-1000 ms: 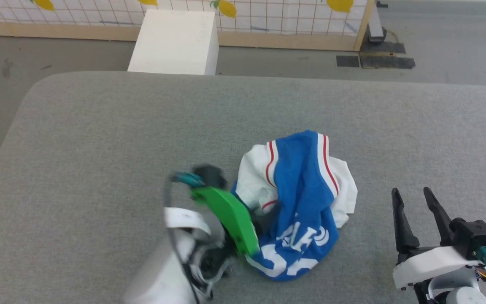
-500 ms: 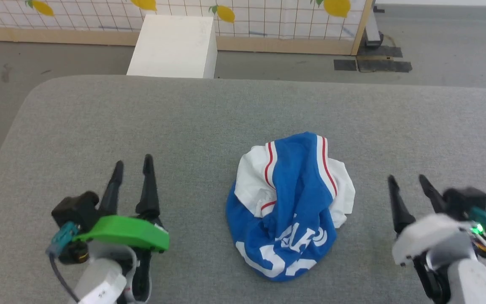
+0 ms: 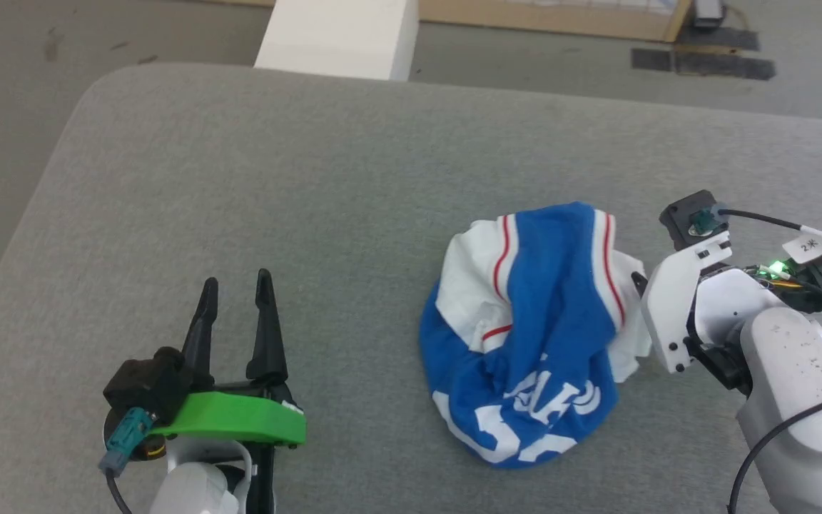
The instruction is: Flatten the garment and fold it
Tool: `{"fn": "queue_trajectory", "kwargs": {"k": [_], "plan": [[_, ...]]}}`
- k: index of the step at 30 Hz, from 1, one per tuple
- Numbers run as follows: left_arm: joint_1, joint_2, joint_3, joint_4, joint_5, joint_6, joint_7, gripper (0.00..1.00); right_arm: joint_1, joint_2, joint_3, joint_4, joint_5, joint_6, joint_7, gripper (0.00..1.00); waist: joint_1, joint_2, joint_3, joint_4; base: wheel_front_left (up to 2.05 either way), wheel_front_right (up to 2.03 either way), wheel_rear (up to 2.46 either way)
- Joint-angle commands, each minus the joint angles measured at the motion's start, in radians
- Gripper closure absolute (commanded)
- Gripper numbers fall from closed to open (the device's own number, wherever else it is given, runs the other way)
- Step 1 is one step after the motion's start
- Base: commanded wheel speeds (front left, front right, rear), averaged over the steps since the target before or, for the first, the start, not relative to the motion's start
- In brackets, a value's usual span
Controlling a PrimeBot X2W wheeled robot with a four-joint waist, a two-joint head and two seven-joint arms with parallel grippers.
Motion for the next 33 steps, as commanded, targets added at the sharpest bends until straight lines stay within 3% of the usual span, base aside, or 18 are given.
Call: {"fn": "queue_trajectory", "kwargs": {"k": [1, 8, 9, 10, 11, 13, 14, 16, 22, 25, 28, 33], "plan": [[-0.010, -0.005, -0.002, -0.004, 0.016, -0.004, -0.003, 0.00, -0.012, -0.007, 0.017, 0.018, 0.014, -0.001, 0.002, 0.00, 0.0000, -0.0001, 0.043, 0.046, 0.00, 0.00, 0.00], [-0.009, -0.006, -0.031, -0.004, -0.011, 0.010, -0.003, 0.00, 0.008, -0.027, 0.106, 0.106, 0.071, -0.001, 0.005, 0.00, 0.0000, -0.0001, 0.056, 0.074, 0.00, 0.00, 0.00], [-0.007, -0.006, -0.033, -0.004, -0.012, 0.012, -0.003, 0.00, 0.010, -0.029, 0.109, 0.113, 0.082, -0.001, 0.012, 0.45, 0.0000, -0.0001, 0.055, 0.073, 0.00, 0.00, 0.00], [-0.005, -0.006, -0.035, -0.003, -0.013, 0.014, -0.003, 0.00, 0.009, -0.033, 0.112, 0.112, 0.093, -0.001, 0.008, 0.80, 0.0000, -0.0001, 0.054, 0.071, 0.00, 0.00, 0.00], [-0.003, -0.006, -0.035, -0.002, -0.016, 0.015, -0.004, 0.00, 0.007, -0.037, 0.109, 0.108, 0.101, -0.001, -0.004, 1.00, 0.0000, -0.0001, 0.053, 0.068, 0.00, 0.00, 0.00], [0.000, -0.006, -0.035, 0.000, -0.017, 0.017, -0.004, 0.00, 0.004, -0.046, 0.086, 0.097, 0.125, -0.001, -0.033, 1.00, 0.0000, -0.0001, 0.045, 0.056, 0.00, 0.00, 0.00], [-0.002, -0.006, -0.036, 0.004, -0.018, 0.009, -0.004, 0.00, 0.013, -0.046, 0.000, 0.058, 0.158, -0.001, -0.102, 1.00, 0.0000, -0.0001, 0.027, 0.031, 0.00, 0.00, 0.00], [-0.008, -0.006, -0.039, 0.009, -0.024, -0.001, -0.004, 0.00, 0.037, -0.037, -0.053, 0.020, 0.171, -0.001, -0.137, 1.00, 0.0000, -0.0001, 0.013, 0.008, 0.00, 0.00, 0.00], [-0.127, -0.003, -0.091, 0.071, -0.036, -0.049, 0.062, 0.00, 0.147, -0.006, -0.115, -0.107, 0.186, -0.001, -0.167, 1.00, 0.0000, -0.0001, -0.001, -0.062, 0.00, 0.00, 0.00], [-0.250, 0.007, -0.125, 0.113, -0.040, -0.069, 0.189, 0.00, 0.187, 0.019, -0.159, -0.161, 0.186, -0.001, -0.174, 1.00, 0.0000, -0.0001, 0.005, -0.090, 0.00, 0.00, 0.00], [-0.388, 0.009, -0.179, 0.183, -0.047, -0.081, 0.393, 0.00, 0.225, 0.047, -0.187, -0.215, 0.183, -0.001, -0.170, 1.00, 0.0000, -0.0001, 0.016, -0.122, 0.00, 0.00, 0.00], [-0.565, 0.006, -0.255, 0.323, -0.054, -0.062, 0.737, 0.00, 0.259, 0.072, -0.195, -0.280, 0.185, -0.001, -0.156, 1.00, 0.0000, -0.0001, 0.047, -0.172, 0.00, 0.00, 0.00]]}}
